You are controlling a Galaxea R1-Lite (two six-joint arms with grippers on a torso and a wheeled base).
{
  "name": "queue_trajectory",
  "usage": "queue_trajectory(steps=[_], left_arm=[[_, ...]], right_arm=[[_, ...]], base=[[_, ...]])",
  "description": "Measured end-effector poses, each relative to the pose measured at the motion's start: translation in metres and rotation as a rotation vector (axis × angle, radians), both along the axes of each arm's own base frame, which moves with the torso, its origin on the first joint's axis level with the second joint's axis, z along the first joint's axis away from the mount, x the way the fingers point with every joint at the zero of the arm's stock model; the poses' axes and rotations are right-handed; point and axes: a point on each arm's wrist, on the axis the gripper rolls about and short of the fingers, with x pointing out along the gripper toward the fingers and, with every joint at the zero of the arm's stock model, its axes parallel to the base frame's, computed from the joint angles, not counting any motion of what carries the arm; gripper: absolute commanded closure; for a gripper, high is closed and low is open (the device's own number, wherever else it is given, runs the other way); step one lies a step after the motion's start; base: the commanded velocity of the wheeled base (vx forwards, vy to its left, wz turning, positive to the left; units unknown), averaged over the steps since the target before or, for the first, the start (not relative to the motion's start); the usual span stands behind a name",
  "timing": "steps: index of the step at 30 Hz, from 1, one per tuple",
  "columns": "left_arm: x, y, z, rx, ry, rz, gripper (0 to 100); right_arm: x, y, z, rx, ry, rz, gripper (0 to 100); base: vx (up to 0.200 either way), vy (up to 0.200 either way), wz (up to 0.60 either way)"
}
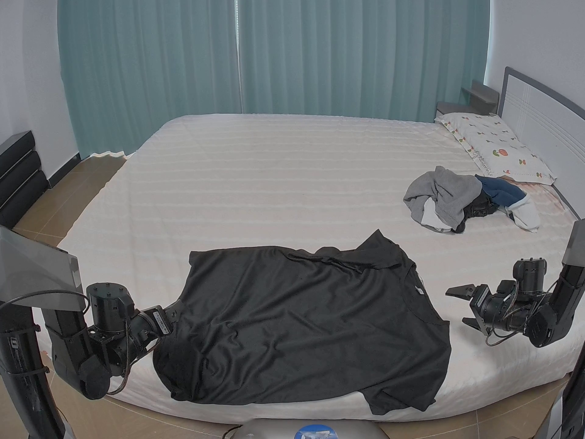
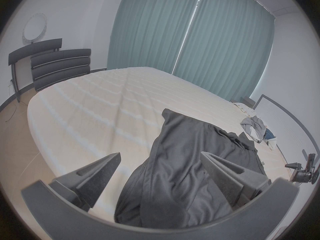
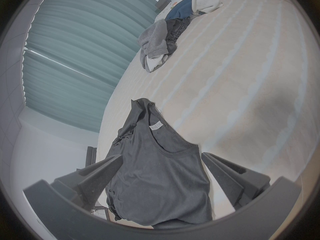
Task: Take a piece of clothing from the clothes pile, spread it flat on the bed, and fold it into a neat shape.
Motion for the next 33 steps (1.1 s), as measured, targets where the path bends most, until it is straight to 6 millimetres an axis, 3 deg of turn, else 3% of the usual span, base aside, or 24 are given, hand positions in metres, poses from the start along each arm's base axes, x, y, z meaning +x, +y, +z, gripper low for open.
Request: queue_trajectory(steps=[11,20,33], left_arm=[[0.006,-0.001,0.003,-0.016,-0.027,0.005,0],[0.005,0.002,0.000,-0.018,-0.014,0.009,0],[0.008,0.002,-0.005,-0.032,0.001,0.016,0]], right_arm=[[-0.001,0.002,-0.003,0.000,0.013,0.006,0],[-0.001,0.003,-0.006,-0.005,0.024,0.008,0],[0.000,0.021,-0.002,-0.078,-0.008,-0.021,0]], base=[[0.000,0.000,0.00],[0.000,0.200,0.00],[0.000,0.000,0.00]])
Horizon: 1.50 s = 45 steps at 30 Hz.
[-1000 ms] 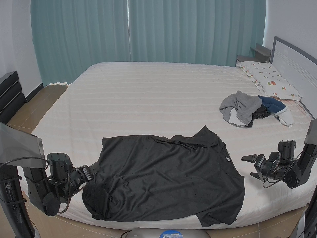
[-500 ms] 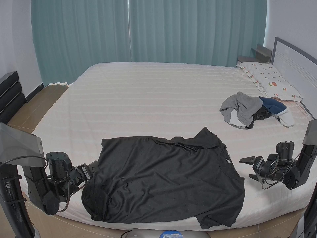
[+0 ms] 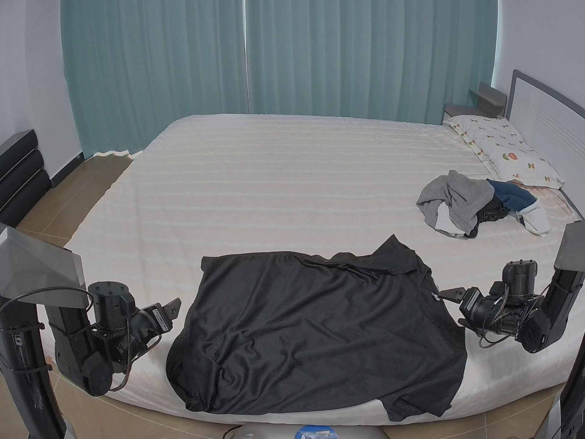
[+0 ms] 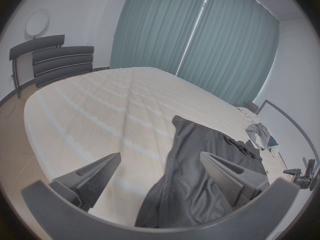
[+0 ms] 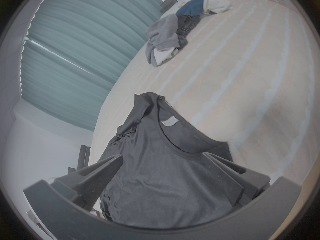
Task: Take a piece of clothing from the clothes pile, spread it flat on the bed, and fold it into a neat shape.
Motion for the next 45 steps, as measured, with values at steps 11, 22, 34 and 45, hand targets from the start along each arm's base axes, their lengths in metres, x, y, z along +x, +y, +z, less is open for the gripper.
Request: queue_trajectory(steps=[11,22,34,45], left_arm=[[0.008,-0.010,-0.007,-0.227,0.014,0.016,0],[0.021,-0.022,-0.014,-0.404,0.019,0.030,0],[0.028,-0.030,-0.023,-0.556,0.050,0.014,0],[0.028,-0.031,-0.030,-0.550,0.066,0.015,0]], right_arm=[[0.014,0.033,0.006,-0.040,-0.039,0.043,0],[0.090,0.059,0.041,-0.014,-0.082,0.061,0],[0.161,0.094,0.015,0.067,0.001,0.031,0],[0.168,0.092,-0.007,0.058,0.037,0.019,0]], base=[[0.000,0.000,0.00],[0.000,0.000,0.00],[0.000,0.000,0.00],[0.000,0.000,0.00]])
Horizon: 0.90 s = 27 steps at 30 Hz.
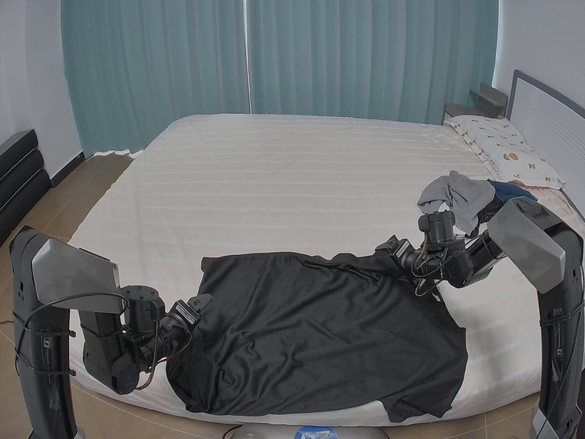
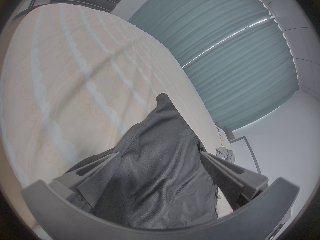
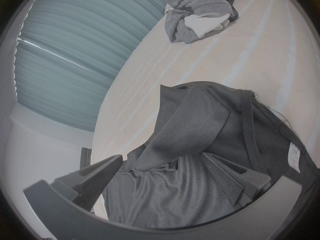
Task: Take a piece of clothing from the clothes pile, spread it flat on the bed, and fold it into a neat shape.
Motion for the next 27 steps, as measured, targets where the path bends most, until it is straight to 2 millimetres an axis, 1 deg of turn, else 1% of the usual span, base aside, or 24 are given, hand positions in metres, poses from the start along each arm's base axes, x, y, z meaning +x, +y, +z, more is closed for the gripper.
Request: queue_trajectory(steps=[4,12,14,17,18,20,22,24,27], left_arm=[[0.000,-0.001,-0.001,0.001,0.003,-0.002,0],[0.000,-0.002,-0.002,0.002,0.003,-0.001,0],[0.000,-0.002,-0.001,0.002,0.002,-0.001,0],[0.000,-0.002,-0.002,0.003,0.003,0.001,0],[0.000,-0.002,-0.002,0.004,0.003,0.000,0],[0.000,-0.002,-0.002,0.003,0.003,0.001,0],[0.000,-0.002,-0.002,0.003,0.003,0.001,0],[0.000,-0.002,-0.002,0.003,0.003,0.001,0],[0.001,-0.002,-0.002,0.003,0.001,0.001,0]], right_arm=[[0.008,0.001,-0.002,0.002,-0.011,-0.003,0],[0.037,0.006,-0.011,-0.001,-0.072,-0.044,0],[0.047,0.008,-0.008,0.016,-0.117,-0.066,0],[0.064,0.010,0.005,0.080,-0.243,-0.128,0],[0.067,0.011,0.008,0.093,-0.275,-0.138,0],[0.075,0.010,0.019,0.142,-0.393,-0.171,0],[0.079,0.007,0.025,0.173,-0.473,-0.196,0],[0.081,0.001,0.024,0.187,-0.520,-0.216,0],[0.081,-0.009,0.010,0.158,-0.518,-0.233,0]], base=[[0.000,0.000,0.00],[0.000,0.000,0.00],[0.000,0.000,0.00],[0.000,0.000,0.00],[0.000,0.000,0.00],[0.000,0.000,0.00],[0.000,0.000,0.00],[0.000,0.000,0.00],[0.000,0.000,0.00]])
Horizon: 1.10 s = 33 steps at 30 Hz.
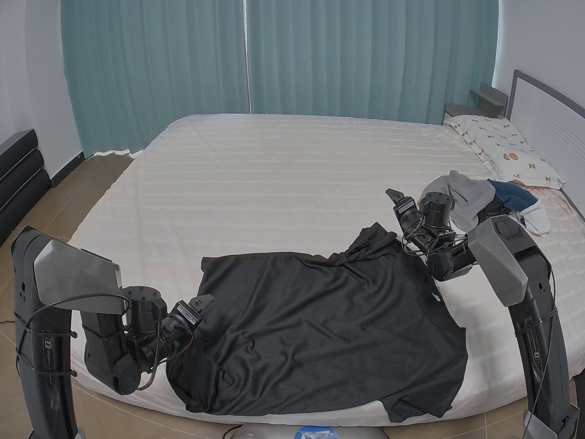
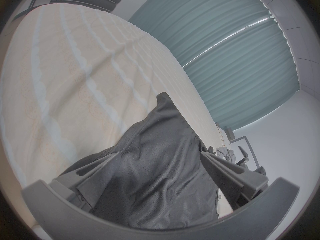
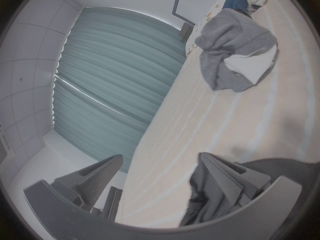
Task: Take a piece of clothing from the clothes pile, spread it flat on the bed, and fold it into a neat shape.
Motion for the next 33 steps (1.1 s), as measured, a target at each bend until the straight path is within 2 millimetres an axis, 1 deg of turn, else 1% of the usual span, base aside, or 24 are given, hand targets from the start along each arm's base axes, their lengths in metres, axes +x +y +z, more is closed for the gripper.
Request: queue_trajectory(steps=[2,5,8,11,13,16,20,23,27,31,33], left_arm=[[0.001,0.000,0.000,-0.001,-0.004,0.003,0],[0.004,0.001,0.001,0.000,-0.016,0.014,0],[0.009,0.002,0.004,0.003,-0.037,0.034,0],[0.015,0.004,0.009,0.004,-0.068,0.049,0],[0.021,0.005,0.015,0.012,-0.098,0.056,0],[0.029,0.007,0.023,0.072,-0.141,0.045,0],[0.044,0.009,0.033,0.210,-0.191,0.008,0],[0.053,0.010,0.035,0.264,-0.154,-0.009,0],[0.060,0.011,0.035,0.295,-0.030,-0.024,0],[0.078,0.012,0.049,0.294,-0.038,-0.012,0],[0.094,0.011,0.061,0.284,-0.095,0.002,0]], right_arm=[[0.000,-0.004,-0.008,-0.012,0.018,-0.007,0],[-0.004,-0.005,-0.018,-0.021,0.050,-0.007,0],[-0.012,-0.009,-0.028,-0.033,0.102,-0.007,0],[-0.021,-0.014,-0.031,-0.043,0.139,-0.007,0],[-0.027,-0.018,-0.031,-0.051,0.157,-0.008,0],[-0.034,-0.023,-0.026,-0.061,0.167,-0.011,0],[-0.039,-0.031,-0.021,-0.068,0.171,-0.022,0],[-0.042,-0.037,-0.020,-0.075,0.177,-0.030,0],[-0.045,-0.044,-0.021,-0.085,0.181,-0.039,0],[-0.047,-0.047,-0.022,-0.090,0.185,-0.042,0],[-0.048,-0.047,-0.023,-0.092,0.189,-0.041,0]], base=[[0.000,0.000,0.00],[0.000,0.000,0.00],[0.000,0.000,0.00],[0.000,0.000,0.00],[0.000,0.000,0.00],[0.000,0.000,0.00],[0.000,0.000,0.00],[0.000,0.000,0.00],[0.000,0.000,0.00],[0.000,0.000,0.00],[0.000,0.000,0.00]])
